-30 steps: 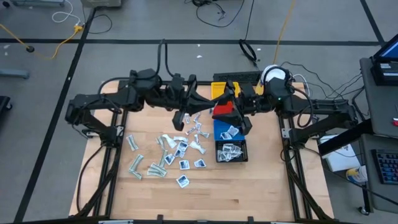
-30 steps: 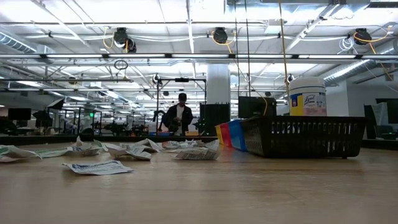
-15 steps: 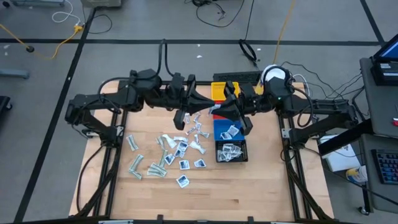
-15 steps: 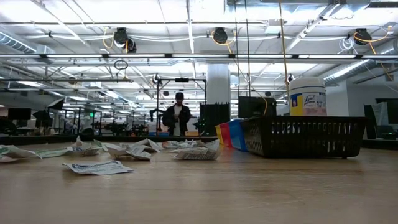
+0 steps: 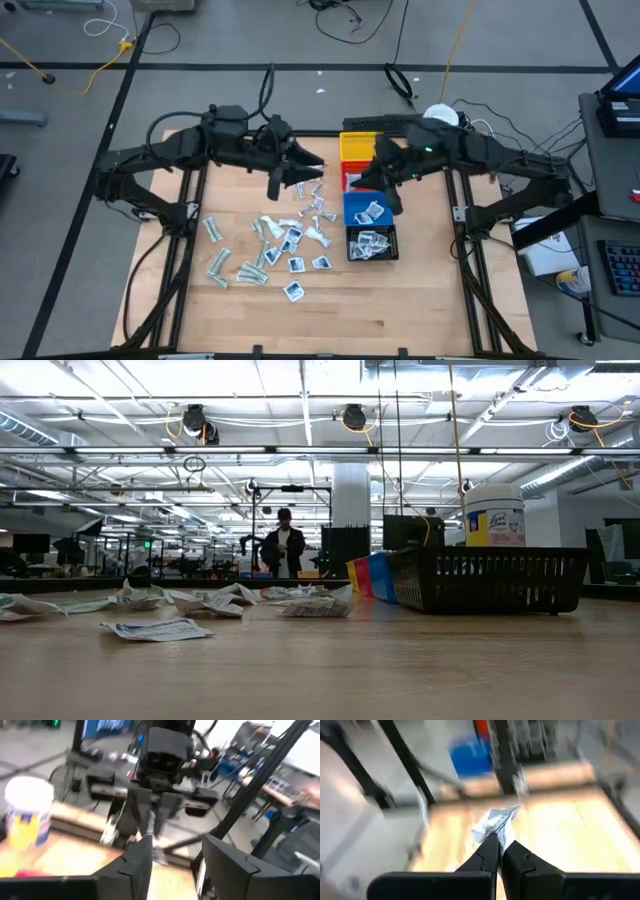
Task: Pick & Place First Aid Supplies
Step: Put the blue alcohol pad into the blue bin
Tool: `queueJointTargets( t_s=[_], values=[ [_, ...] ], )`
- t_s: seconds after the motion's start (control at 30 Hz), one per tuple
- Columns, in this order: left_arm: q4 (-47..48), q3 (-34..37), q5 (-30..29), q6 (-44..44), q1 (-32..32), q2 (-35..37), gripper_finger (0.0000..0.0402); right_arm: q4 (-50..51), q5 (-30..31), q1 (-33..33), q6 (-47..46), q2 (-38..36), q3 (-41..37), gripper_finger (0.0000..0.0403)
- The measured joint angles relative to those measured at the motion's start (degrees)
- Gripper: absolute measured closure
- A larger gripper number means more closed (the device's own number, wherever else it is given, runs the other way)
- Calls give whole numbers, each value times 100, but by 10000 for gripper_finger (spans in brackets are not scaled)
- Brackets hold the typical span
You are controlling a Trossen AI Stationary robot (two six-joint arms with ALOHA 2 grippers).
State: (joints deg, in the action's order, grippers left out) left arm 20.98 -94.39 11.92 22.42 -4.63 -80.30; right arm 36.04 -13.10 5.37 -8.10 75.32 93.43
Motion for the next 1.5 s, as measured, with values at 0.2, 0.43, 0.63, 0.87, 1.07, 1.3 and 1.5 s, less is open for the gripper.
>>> queueJointTargets(
  t_s=[0.2,0.43,0.63,0.87,1.07,1.3,1.5],
  values=[
    [969,-1,10,205,5,193,198,2447,429,566,628,592,827,402],
    [1681,2,20,214,69,330,207,3016,864,861,1062,957,466,403],
    [1665,2,13,214,117,350,215,2068,1340,840,1181,969,-906,403],
    [1659,2,11,192,139,357,215,773,1455,701,1129,970,-2521,403],
    [1656,2,7,196,140,357,215,-158,1442,569,1093,969,-3337,403],
    [1656,2,5,195,138,357,215,-854,1440,539,1095,969,-3893,401],
    [1653,2,3,207,140,355,215,-808,1451,539,1076,963,-3915,358]
  ],
)
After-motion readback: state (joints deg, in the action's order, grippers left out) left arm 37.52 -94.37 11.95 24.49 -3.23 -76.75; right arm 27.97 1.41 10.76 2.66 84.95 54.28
